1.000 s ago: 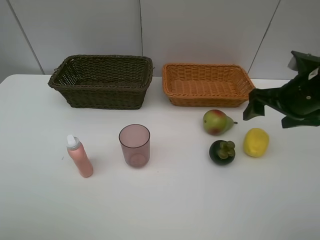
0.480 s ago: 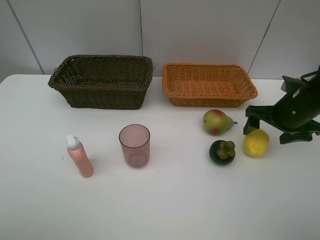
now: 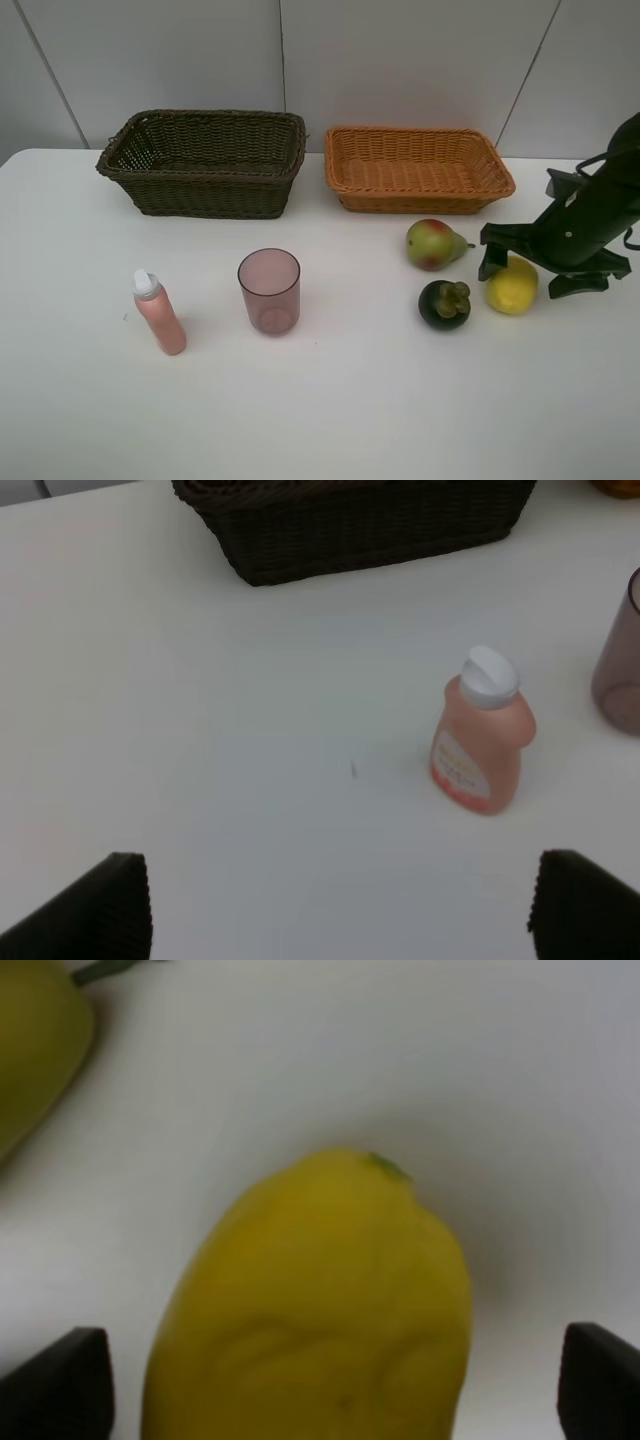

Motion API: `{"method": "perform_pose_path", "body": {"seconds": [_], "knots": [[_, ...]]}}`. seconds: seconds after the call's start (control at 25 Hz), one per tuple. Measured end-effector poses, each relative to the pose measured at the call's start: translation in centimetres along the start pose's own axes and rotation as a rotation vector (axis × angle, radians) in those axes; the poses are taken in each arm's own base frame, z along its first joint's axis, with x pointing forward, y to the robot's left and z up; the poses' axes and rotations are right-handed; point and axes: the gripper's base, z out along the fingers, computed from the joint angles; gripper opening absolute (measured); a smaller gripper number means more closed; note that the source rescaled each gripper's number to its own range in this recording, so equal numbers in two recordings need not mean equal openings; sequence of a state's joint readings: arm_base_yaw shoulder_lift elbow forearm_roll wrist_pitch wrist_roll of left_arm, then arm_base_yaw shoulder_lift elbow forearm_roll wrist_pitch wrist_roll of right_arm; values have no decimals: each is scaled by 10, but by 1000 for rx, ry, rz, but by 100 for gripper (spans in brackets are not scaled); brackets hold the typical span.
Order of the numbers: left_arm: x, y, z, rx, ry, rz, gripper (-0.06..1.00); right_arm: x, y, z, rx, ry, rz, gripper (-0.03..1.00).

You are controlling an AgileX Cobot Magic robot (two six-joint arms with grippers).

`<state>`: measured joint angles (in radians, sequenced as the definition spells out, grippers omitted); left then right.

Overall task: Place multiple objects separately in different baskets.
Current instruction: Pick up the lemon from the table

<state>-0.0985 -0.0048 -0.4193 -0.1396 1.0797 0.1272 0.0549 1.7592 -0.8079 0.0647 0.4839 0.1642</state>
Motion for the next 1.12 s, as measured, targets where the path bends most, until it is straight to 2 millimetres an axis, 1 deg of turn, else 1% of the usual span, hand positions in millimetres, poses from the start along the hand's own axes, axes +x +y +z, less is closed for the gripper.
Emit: {"method": "perform_pose_path", "body": {"seconds": [0.12,0.28,0.36,0.4,0.44,0.52,0.56,1.12], "knots": [[0,0,0,0,0,0,100,1,0,6,5,20,1,76],[0,0,0,0,0,0,100,2,-1,8,6,29,1,63],[0,0,0,0,0,0,100,2,-1,8,6,29,1,53],[0,0,0,0,0,0,100,2,-1,8,6,29,1,45],[0,0,0,0,0,0,100,2,-1,8,6,29,1,34],[0,0,0,0,0,0,100,2,-1,8,6,29,1,8],[0,0,0,0,0,0,100,2,-1,8,6,29,1,0],[0,0,0,0,0,0,100,2,-1,8,6,29,1,0]]}}
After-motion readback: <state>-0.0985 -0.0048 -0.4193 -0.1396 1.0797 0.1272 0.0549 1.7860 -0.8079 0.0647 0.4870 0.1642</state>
